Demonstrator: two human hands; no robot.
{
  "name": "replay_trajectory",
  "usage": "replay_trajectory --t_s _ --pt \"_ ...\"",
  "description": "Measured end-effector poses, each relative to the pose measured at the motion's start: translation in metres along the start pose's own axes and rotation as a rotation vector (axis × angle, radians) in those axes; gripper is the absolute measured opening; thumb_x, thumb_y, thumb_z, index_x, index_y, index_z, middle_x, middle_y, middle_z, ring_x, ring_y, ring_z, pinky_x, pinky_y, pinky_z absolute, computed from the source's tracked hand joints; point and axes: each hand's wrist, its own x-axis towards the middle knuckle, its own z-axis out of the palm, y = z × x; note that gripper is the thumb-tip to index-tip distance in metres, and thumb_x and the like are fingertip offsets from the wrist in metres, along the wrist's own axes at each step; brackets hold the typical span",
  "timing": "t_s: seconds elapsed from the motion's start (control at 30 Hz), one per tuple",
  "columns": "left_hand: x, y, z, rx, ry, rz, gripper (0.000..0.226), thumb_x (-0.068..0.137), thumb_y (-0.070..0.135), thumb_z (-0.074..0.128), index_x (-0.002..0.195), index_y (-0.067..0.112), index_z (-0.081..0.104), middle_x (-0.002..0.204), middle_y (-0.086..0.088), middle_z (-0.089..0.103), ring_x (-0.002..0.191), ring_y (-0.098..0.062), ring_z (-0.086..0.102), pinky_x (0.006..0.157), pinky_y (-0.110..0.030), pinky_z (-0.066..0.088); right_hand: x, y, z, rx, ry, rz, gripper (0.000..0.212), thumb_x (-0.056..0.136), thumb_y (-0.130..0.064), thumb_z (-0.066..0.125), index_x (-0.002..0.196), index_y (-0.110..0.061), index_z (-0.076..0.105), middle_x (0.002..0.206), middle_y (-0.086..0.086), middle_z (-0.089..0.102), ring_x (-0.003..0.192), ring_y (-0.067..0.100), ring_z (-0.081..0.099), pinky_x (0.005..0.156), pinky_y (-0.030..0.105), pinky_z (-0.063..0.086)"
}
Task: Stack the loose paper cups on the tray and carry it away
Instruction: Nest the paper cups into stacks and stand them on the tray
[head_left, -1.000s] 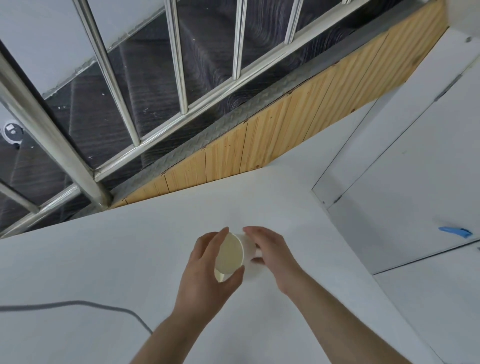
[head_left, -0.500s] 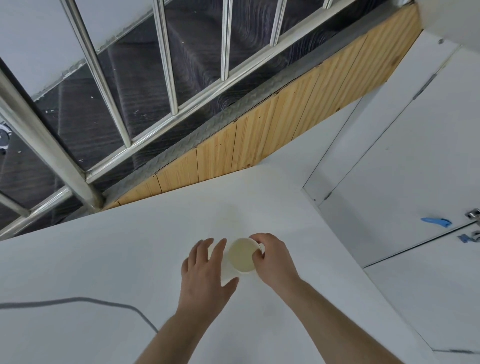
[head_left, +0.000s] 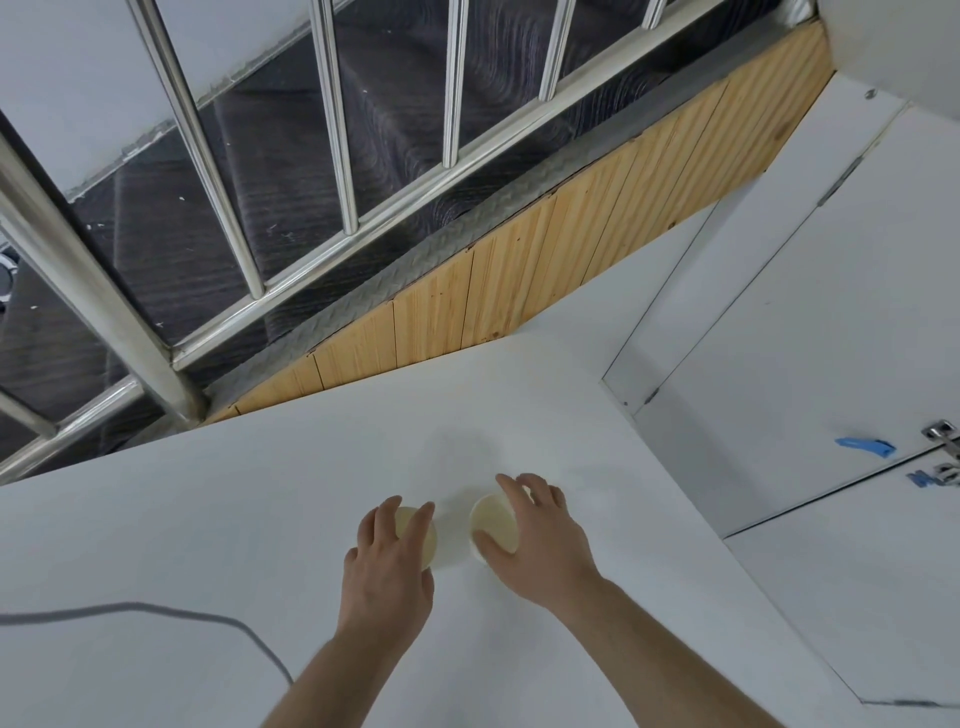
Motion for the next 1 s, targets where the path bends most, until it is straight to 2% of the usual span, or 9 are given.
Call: replay_trajectory --t_s 0.07,0.17,0.27,0.47,0.67,0.87,1.0 --pt "-0.002 -0.003 -0.001 -0.012 0.027 0.004 0.066 0.08 0.02 0.066 0.14 0.028 0.04 0.145 -0.005 0.035 0.133 -0.029 0.034 0.089 -0.041 0.05 -0.003 -0.005 0.001 -0.061 -0.052 -0.074 0.084 0.083 -0.061 0.058 0.151 -0.032 0.018 0.156 -0.005 0.009 0.143 0.019 0.011 0.098 0.038 0.047" --pt "-0.006 -0.01 -0.002 -0.039 0.047 0.014 0.069 0.073 0.02 0.074 0.136 0.025 0.046 0.138 -0.006 0.044 0.125 -0.031 0.043 0.077 -0.04 0.055 -0.005 -0.008 0.006 -0.13 -0.133 -0.118 0.079 0.086 -0.043 0.063 0.151 -0.033 0.018 0.157 -0.003 0.007 0.141 0.023 0.017 0.095 0.039 0.051" --pt "-0.012 -0.013 -0.006 -0.048 0.071 0.035 0.069 0.072 0.022 0.076 0.135 0.025 0.048 0.136 -0.006 0.046 0.121 -0.031 0.046 0.073 -0.039 0.056 -0.009 -0.008 0.006 -0.12 -0.076 -0.12 0.07 0.089 -0.027 0.058 0.15 -0.031 0.024 0.151 -0.003 0.018 0.136 0.022 0.026 0.089 0.036 0.054" --pt "-0.032 -0.016 -0.02 -0.09 0.118 0.114 0.072 0.067 0.025 0.081 0.132 0.025 0.049 0.131 -0.005 0.05 0.114 -0.03 0.052 0.069 -0.039 0.057 -0.037 -0.018 -0.005 -0.045 0.046 -0.147 0.07 0.088 -0.026 0.057 0.15 -0.033 0.026 0.147 -0.004 0.02 0.134 0.019 0.026 0.086 0.032 0.055" --pt "-0.065 -0.008 -0.042 -0.128 0.198 0.115 0.069 0.073 0.029 0.076 0.134 0.027 0.046 0.136 -0.002 0.047 0.119 -0.028 0.047 0.079 -0.042 0.054 -0.08 -0.034 -0.018 -0.016 0.112 -0.195 0.072 0.086 -0.027 0.057 0.151 -0.034 0.026 0.148 -0.005 0.02 0.135 0.016 0.023 0.087 0.029 0.053" --pt "-0.123 -0.007 -0.059 -0.162 0.231 0.078 0.068 0.076 0.031 0.073 0.137 0.028 0.043 0.139 0.001 0.043 0.122 -0.025 0.044 0.091 -0.042 0.047 -0.134 -0.052 -0.024 -0.018 0.162 -0.232 0.071 0.086 -0.028 0.057 0.15 -0.034 0.027 0.148 -0.005 0.021 0.136 0.015 0.022 0.083 0.026 0.052" --pt "-0.175 -0.011 -0.069 -0.154 0.252 0.065 0.068 0.077 0.032 0.072 0.138 0.028 0.042 0.14 0.001 0.042 0.123 -0.025 0.043 0.094 -0.041 0.045 -0.178 -0.064 -0.014 -0.009 0.181 -0.26 0.07 0.086 -0.027 0.058 0.15 -0.035 0.029 0.147 -0.006 0.022 0.136 0.015 0.023 0.081 0.025 0.051"
